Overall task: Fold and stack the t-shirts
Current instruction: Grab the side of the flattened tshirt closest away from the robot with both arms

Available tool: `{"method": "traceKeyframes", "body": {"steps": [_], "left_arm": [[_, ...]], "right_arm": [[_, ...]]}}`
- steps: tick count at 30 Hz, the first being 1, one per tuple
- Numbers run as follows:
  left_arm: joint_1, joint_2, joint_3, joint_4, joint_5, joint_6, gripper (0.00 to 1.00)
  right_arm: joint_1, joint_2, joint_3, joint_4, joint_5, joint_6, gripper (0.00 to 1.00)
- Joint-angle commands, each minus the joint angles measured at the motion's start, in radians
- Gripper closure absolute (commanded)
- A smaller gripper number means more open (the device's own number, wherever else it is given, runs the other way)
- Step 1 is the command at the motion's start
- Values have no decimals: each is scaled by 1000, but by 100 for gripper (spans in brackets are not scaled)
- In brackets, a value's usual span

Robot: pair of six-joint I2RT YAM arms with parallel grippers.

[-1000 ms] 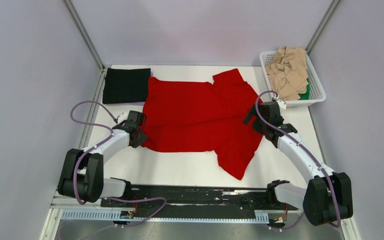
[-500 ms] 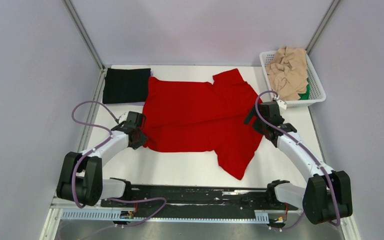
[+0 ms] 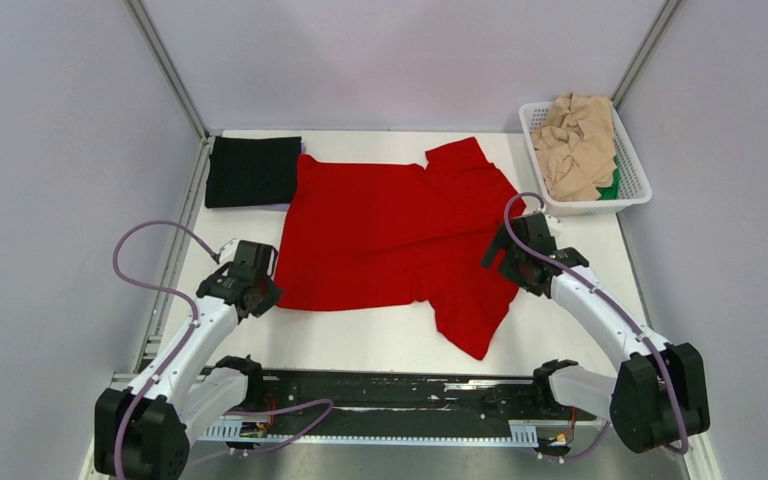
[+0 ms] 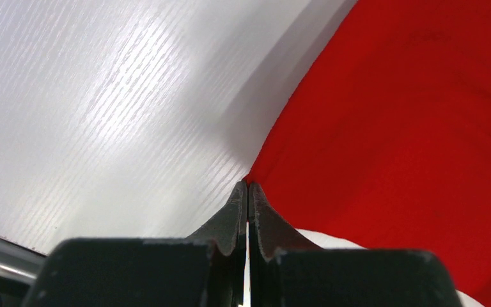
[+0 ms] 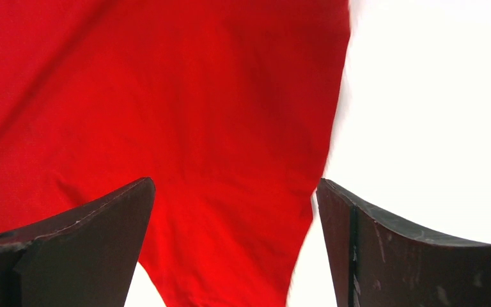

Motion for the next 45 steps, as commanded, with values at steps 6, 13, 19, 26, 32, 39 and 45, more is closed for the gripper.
{"method": "traceKeyframes", "body": {"steps": [6,13,19,26,32,39,45], "left_arm": [[-3,-87,-34,17,-9,-6,100],[-3,-102,-43,14,-21,2,100],[-3,-122,-58,18,-21,4,100],[-3,-116,-59,21,-23,11,100],[-3,-108,-57,19,-27,1,100],[-3,-106,-52,-14,1,-7,100],[-3,-138,-47,-105,29,-24,100]], "right_arm": [[342,-67,13,-393,-94,190,15],[520,9,4,-449,-94,271,36],[521,124,-6,-331,-73,270,48],[505,207,-27,-278,-40,249,52],[478,223,-108,-273,-63,276,54],[476,133,-162,-282,-105,328,92],[483,-22,-177,-387,-202,374,100]]}}
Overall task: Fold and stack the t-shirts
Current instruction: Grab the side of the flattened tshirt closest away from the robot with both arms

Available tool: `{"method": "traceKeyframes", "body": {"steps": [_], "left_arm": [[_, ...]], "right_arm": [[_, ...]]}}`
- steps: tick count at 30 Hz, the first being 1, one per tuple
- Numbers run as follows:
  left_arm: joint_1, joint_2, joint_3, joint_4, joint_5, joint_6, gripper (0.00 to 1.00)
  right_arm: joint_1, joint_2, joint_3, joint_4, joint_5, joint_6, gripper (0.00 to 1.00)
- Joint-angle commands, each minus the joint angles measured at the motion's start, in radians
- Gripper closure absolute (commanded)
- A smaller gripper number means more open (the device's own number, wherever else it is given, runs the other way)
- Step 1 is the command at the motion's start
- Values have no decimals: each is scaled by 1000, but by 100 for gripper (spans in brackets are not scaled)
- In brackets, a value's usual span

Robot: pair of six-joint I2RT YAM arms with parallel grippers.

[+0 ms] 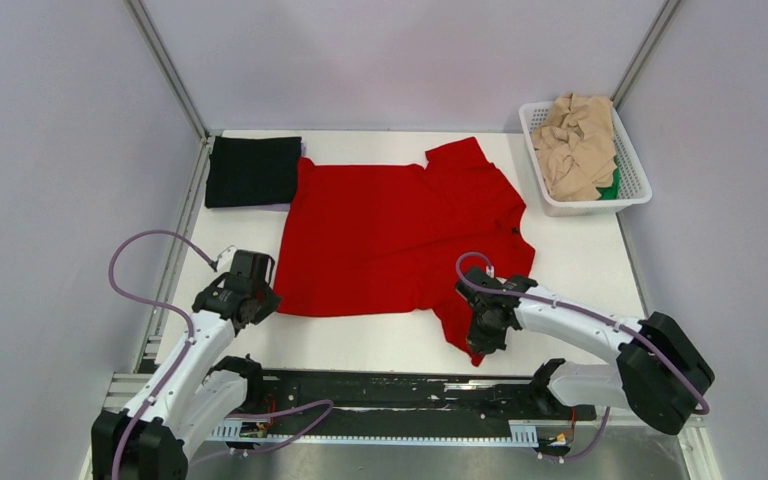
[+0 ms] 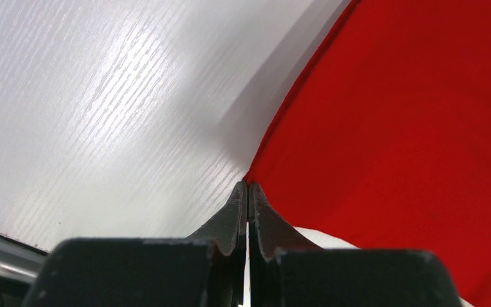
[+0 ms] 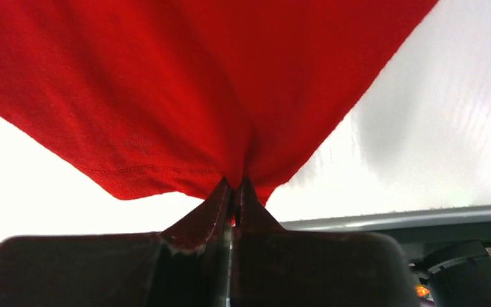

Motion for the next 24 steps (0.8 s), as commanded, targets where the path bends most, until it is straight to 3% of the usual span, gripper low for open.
{"method": "traceKeyframes", "body": {"steps": [1,4,12,24], "left_arm": [[-3,-39,11,-90,26,-29,100],[-4,-83,-1,-133,62,-35,100],[-13,-163,-33,-167,133,-80,100],[-14,-168,11,-45,164,-71,100]], "right_arm": [[17,-78,-20,-146,-68,59,100],[69,-104,-9,-234,-91,96,100],[160,-182,-44,-238,-162,167,100],[73,-244,106,-148,120,132,100]]}}
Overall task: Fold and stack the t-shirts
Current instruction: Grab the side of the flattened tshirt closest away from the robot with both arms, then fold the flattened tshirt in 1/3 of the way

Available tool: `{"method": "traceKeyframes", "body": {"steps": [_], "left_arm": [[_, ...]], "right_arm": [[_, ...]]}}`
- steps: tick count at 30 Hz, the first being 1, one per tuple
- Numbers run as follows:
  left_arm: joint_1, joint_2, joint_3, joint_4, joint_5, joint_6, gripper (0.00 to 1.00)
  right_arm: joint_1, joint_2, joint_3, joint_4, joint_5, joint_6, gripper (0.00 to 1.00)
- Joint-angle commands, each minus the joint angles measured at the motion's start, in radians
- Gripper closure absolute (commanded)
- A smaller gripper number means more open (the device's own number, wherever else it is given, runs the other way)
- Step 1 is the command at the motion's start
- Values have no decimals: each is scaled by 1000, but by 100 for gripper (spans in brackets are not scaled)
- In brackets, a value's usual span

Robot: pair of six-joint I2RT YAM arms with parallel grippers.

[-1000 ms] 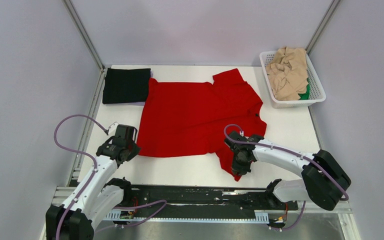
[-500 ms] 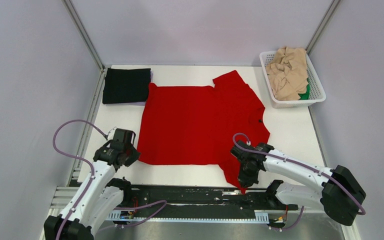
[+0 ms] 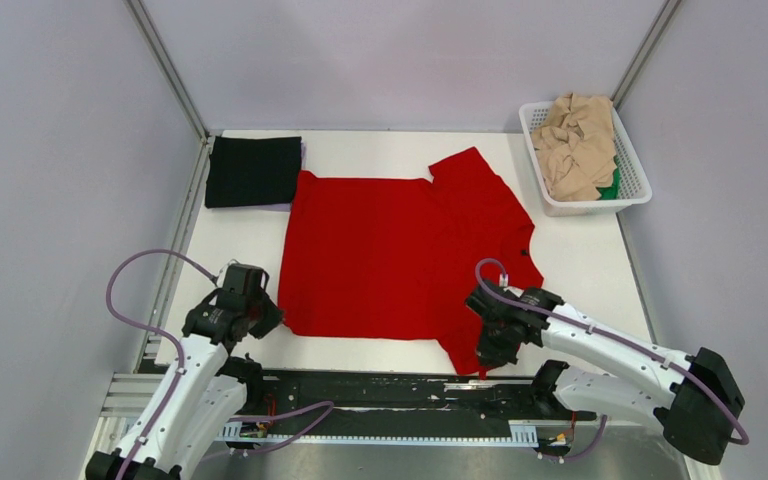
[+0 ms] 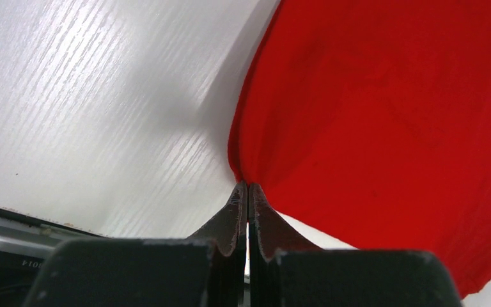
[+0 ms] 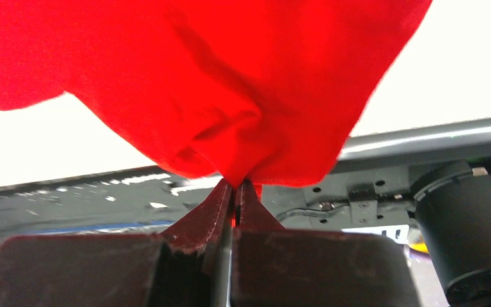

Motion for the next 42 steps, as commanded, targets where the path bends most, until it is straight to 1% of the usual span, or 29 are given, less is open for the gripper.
{"method": "traceKeyframes", "body": {"steps": [1,7,15,20,24,30,34,37,42], "left_arm": [[-1,23,54,96,1,-10,100],[-2,123,106,182,-34,-20,100],[2,238,197,198,-132,-27,100],[11,275,235,198,-176,-25,100],[18,298,260,205,-214,-13,100],[28,367,288,263,-216,7,100],[35,418,304,304,-220,8,100],[38,454,309,354,-237,13,100],[47,566,338,403,-265,7,100]], "right_arm": [[-55,-49,94,77,143,-39,100],[-188,-46,155,171,166,-221,100],[-362,-10,262,270,164,-415,100],[-461,21,306,327,134,-497,100],[-532,62,338,377,67,-563,100],[-593,154,395,441,-4,-657,100],[-637,225,432,464,-20,-689,100],[-658,285,459,475,-63,-706,100],[-683,394,512,501,-84,-725,99]]}}
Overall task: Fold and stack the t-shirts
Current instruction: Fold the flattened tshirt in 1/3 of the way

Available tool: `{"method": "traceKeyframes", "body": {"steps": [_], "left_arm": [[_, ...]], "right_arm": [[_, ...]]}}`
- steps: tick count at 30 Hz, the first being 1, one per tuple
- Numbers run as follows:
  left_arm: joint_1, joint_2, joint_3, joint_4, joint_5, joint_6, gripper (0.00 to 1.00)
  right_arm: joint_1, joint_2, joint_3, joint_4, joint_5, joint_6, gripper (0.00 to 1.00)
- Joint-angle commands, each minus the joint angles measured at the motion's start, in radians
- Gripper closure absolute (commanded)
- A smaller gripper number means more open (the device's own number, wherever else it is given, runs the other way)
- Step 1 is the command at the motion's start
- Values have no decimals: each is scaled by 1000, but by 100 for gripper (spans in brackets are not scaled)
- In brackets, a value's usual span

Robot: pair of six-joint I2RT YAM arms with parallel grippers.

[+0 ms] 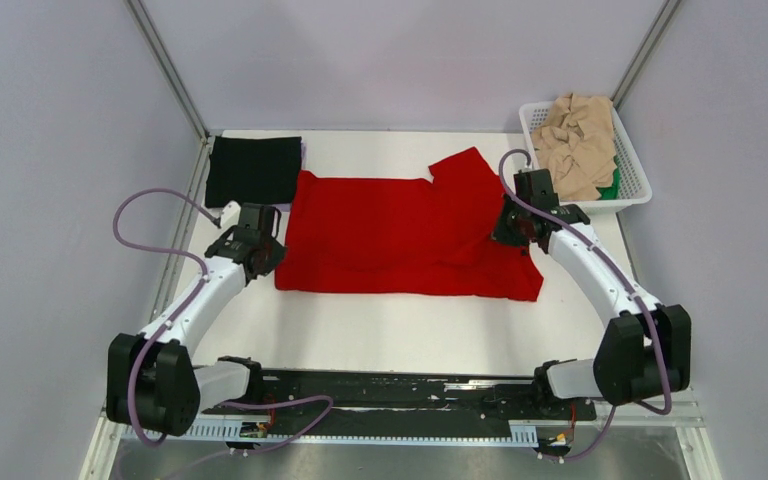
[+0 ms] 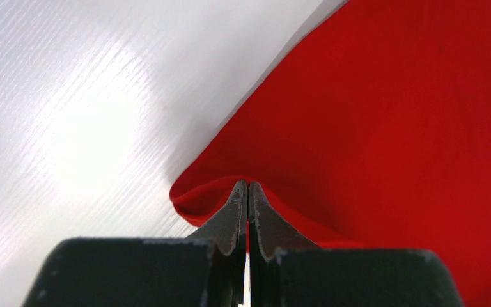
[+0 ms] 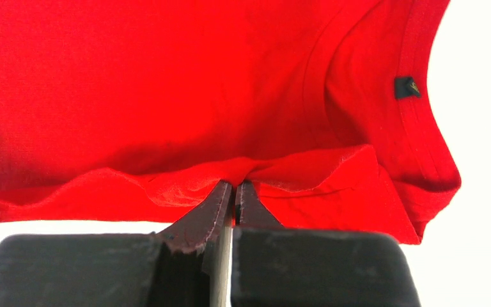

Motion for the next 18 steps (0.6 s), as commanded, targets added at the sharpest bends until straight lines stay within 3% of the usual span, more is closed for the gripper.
{"method": "traceKeyframes", "body": {"steps": [1,7,9,11,13,14,15,16,18], "left_arm": [[15,90,57,100,-62,2,100],[28,231,117,126,-105,-7,100],[36,270,137,128,-112,-17,100],[46,305,161,130,-104,-19,89],[52,327,195,120,-92,-10,56],[52,329,207,116,-92,-1,19],[52,327,231,103,-95,1,9],[52,323,242,84,-103,2,3],[51,299,266,67,-97,-3,1]], "right_arm": [[-25,88,88,77,-42,-51,99],[-53,302,226,100,-39,-96,97],[-67,410,293,100,-38,-109,92],[-86,485,376,70,-21,-92,83],[-111,546,447,52,-22,-64,76],[-125,556,475,52,-44,-49,64],[-136,556,495,52,-78,-40,47],[-141,542,506,54,-100,-31,40],[-140,491,482,71,-124,-18,21]]}}
